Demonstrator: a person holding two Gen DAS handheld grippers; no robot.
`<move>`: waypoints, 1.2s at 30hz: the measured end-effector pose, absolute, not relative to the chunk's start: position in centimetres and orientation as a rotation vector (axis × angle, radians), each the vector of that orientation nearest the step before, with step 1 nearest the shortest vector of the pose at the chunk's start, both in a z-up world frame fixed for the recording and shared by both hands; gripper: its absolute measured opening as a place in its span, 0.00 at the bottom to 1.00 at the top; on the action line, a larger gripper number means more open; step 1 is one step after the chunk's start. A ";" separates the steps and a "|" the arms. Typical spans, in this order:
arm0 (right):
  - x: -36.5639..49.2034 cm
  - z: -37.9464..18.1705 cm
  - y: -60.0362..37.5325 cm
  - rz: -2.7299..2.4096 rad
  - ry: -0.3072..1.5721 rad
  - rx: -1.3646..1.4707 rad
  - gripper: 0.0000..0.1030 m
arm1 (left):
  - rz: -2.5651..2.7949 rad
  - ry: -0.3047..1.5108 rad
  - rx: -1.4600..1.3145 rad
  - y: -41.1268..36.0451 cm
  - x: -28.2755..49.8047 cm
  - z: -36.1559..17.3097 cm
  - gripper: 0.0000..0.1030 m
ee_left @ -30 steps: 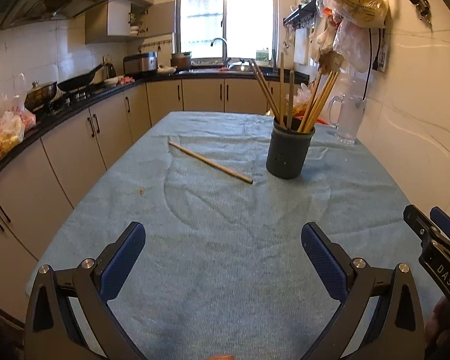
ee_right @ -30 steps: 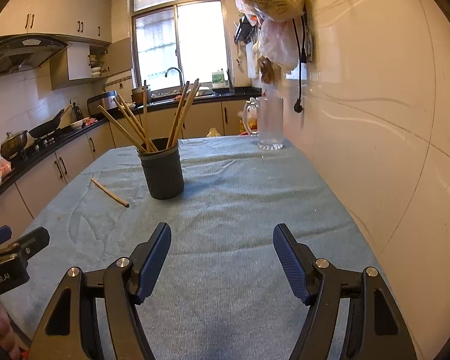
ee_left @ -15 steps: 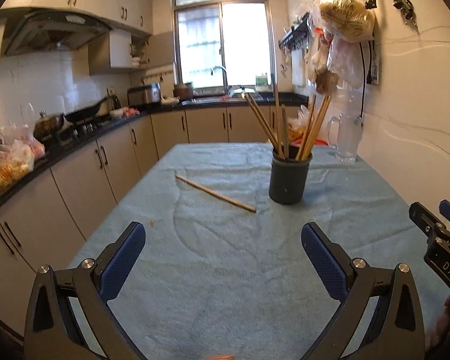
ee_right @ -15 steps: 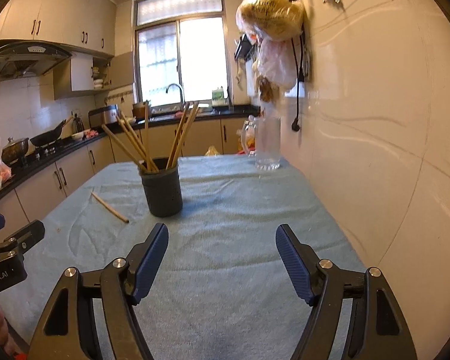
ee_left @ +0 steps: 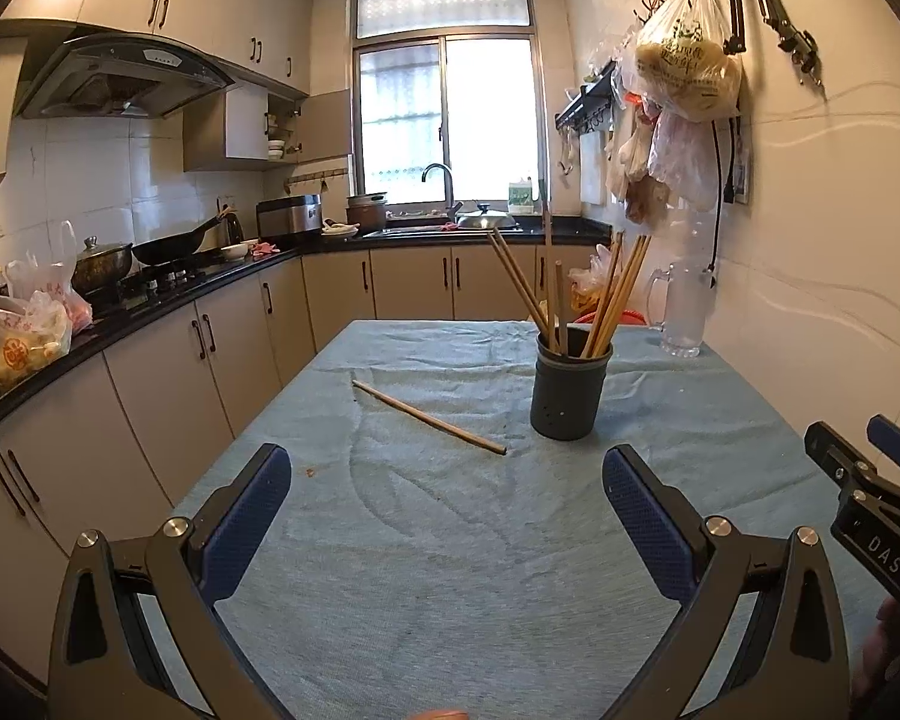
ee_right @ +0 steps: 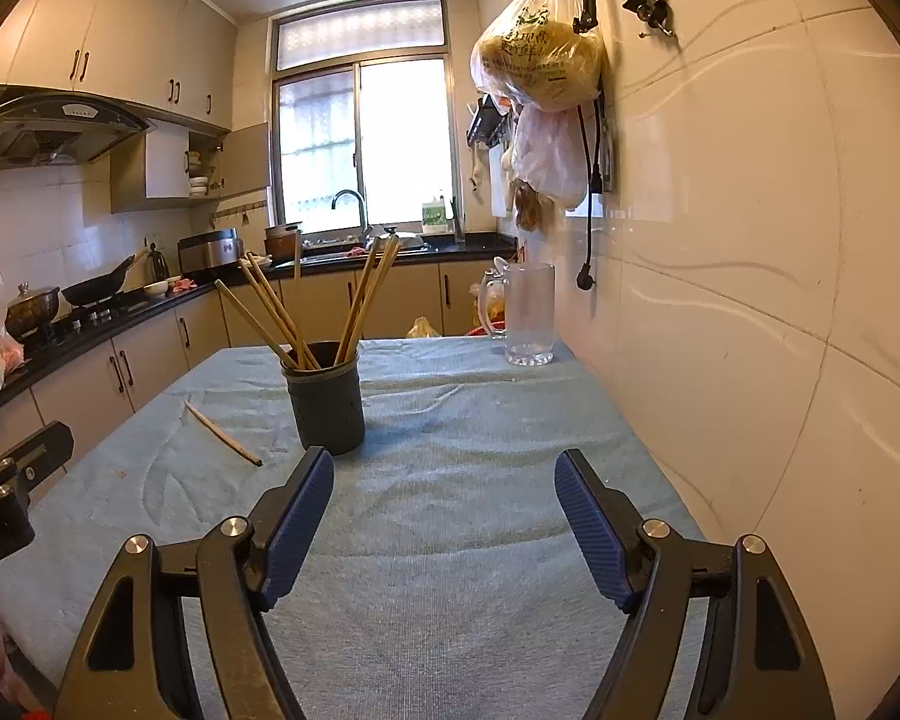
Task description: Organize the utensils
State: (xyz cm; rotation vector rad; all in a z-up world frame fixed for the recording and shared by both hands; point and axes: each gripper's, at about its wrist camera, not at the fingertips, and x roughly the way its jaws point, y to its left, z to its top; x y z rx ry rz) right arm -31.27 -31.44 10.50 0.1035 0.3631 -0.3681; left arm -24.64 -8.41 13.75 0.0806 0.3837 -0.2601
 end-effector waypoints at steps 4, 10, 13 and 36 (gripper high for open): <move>-31.4 10.6 -31.4 -0.369 0.356 0.098 0.79 | -0.265 0.376 0.073 -8.2 -25.0 14.1 1.00; -31.6 10.6 -31.2 -0.363 0.355 0.087 0.80 | -0.280 0.392 0.056 -7.9 -25.1 14.2 1.00; -31.6 10.7 -31.1 -0.362 0.356 0.082 0.80 | -0.294 0.402 0.048 -7.9 -25.1 14.2 1.00; -30.9 10.1 -32.0 -0.362 0.394 0.086 0.81 | -0.364 0.540 0.048 -9.5 -22.5 13.3 1.00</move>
